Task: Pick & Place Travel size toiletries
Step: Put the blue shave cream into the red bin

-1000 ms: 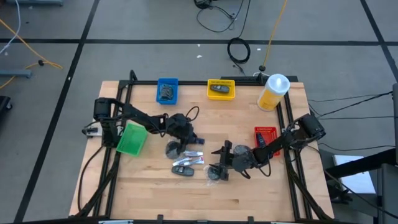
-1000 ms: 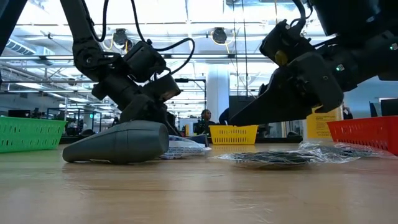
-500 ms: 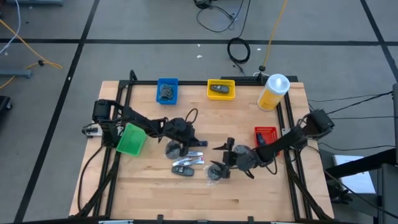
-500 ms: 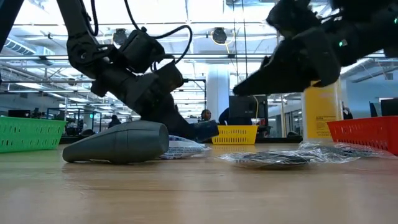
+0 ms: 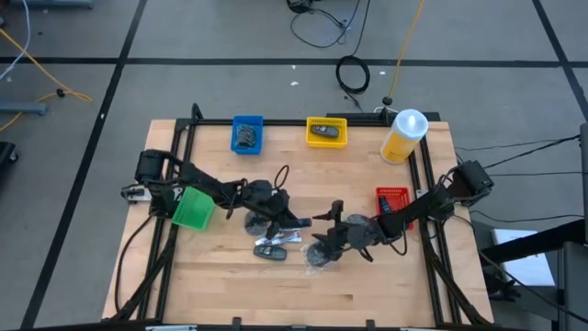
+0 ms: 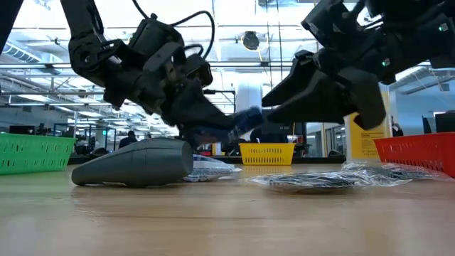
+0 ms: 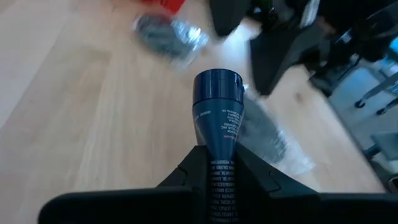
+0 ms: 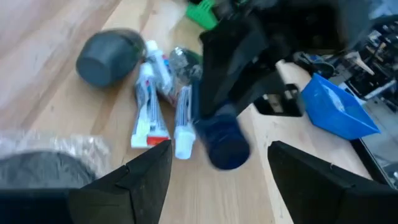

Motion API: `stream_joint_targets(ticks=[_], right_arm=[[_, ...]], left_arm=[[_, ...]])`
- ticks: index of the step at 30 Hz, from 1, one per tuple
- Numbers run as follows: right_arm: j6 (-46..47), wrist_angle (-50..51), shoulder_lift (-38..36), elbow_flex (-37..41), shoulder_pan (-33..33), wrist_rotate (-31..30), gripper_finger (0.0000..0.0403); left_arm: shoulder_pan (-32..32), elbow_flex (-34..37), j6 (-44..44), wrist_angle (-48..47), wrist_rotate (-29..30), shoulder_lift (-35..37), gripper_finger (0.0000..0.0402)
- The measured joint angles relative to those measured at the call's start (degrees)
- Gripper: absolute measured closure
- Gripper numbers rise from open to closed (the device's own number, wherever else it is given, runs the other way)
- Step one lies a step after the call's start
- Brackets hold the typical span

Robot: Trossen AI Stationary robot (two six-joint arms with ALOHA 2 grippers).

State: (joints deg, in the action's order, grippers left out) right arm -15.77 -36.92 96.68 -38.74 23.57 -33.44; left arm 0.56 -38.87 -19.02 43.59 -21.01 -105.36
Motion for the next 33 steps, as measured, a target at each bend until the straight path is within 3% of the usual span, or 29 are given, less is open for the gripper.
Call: stream_joint_targets(ticks=[12,23,33], right_arm=[[-16.47,0.34,0.01,0.00,-0.72,0.71,0.0147],[-23.87,0.60,-0.01,0.00,-2.91,3.56,0.0147],[-30.14,-2.15,-0.01,0.00,-1.55,-0.40,0.0147]], left_arm=[[0.07,0.00,-2.78,1.52,-0.11,0.00,0.0359],[0.11,-0.02,-3.61,3.13,-0.09,0.00,0.0359],[0.11,-0.02,-4.26,4.00,-0.07,0.00,0.0360]])
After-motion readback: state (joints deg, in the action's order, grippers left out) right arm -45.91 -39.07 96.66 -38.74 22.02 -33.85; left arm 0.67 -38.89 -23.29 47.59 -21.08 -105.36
